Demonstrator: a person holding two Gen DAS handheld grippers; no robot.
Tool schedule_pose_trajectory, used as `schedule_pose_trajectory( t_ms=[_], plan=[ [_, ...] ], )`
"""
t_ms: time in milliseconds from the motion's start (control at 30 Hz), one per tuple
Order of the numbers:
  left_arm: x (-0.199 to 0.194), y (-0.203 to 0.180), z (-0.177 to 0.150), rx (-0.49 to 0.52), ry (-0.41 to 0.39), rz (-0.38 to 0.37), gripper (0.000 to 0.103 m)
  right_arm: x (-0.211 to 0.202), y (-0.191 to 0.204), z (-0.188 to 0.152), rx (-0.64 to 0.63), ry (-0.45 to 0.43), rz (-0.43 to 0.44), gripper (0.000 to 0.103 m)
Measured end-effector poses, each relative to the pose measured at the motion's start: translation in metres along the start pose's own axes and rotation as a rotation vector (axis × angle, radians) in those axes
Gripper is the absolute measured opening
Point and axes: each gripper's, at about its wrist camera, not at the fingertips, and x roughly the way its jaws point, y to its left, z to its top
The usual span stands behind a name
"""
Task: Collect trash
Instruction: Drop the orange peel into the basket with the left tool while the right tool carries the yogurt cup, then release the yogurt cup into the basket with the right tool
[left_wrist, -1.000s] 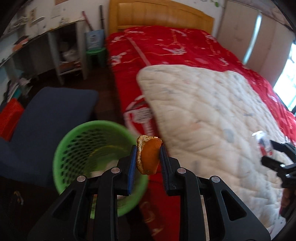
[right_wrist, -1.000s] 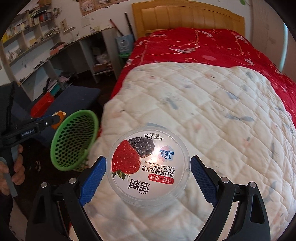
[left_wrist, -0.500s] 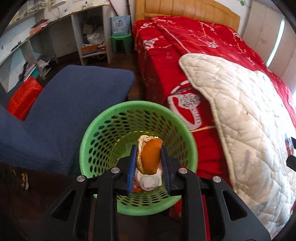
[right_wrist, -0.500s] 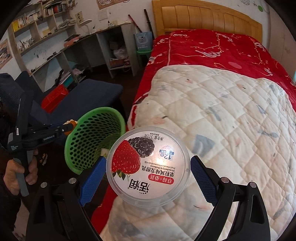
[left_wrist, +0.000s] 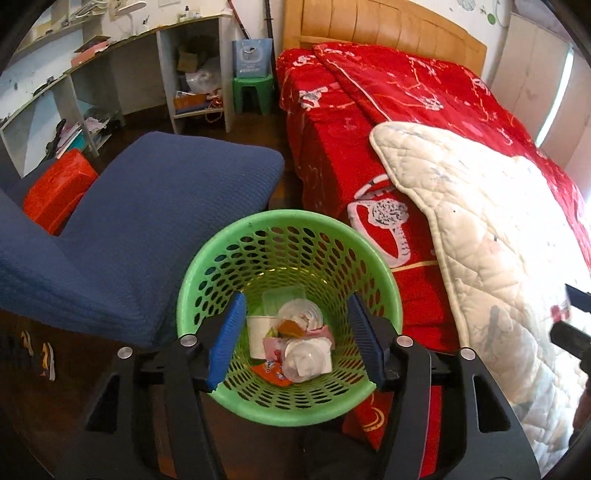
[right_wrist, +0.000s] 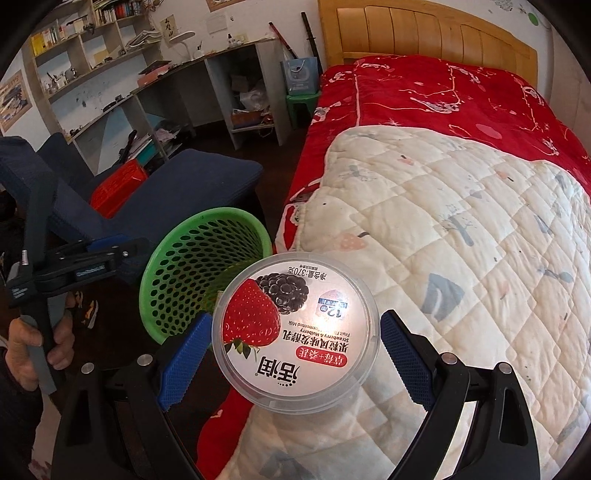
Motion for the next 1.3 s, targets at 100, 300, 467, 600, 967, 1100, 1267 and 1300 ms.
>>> schedule_pose_trajectory(
  t_ms=[100, 300, 467, 600, 967, 1100, 1267, 1300],
  plan=[
    [-0.008, 0.008, -0.001, -0.018, -0.005, 0.012, 0.066, 0.008, 0.007, 0.003, -0.003, 0.005, 0.016, 0.088],
    [-0.023, 0.025, -0.007, -0.060, -0.017, 0.024, 0.069, 0.028, 0.026, 0.009, -0.007, 0.027, 0.056, 0.088],
    [-0.035, 0.033, -0.021, -0.053, -0.020, 0.064, 0.070, 0.044, 0.044, 0.014, -0.018, 0.046, 0.084, 0.088],
    [-0.046, 0.041, -0.031, -0.056, -0.028, 0.088, 0.070, 0.053, 0.058, 0.016, -0.037, 0.058, 0.100, 0.088],
    [-0.065, 0.058, -0.049, -0.072, -0.050, 0.133, 0.072, 0.092, 0.104, 0.034, -0.064, 0.083, 0.152, 0.088],
    [-0.065, 0.058, -0.050, -0.074, -0.049, 0.131, 0.072, 0.105, 0.116, 0.038, -0.061, 0.084, 0.180, 0.088],
    [-0.064, 0.056, -0.051, -0.079, -0.042, 0.127, 0.073, 0.116, 0.127, 0.041, -0.054, 0.087, 0.205, 0.089],
    [-0.064, 0.055, -0.052, -0.080, -0.041, 0.124, 0.073, 0.116, 0.127, 0.041, -0.050, 0.089, 0.212, 0.089]
  ],
)
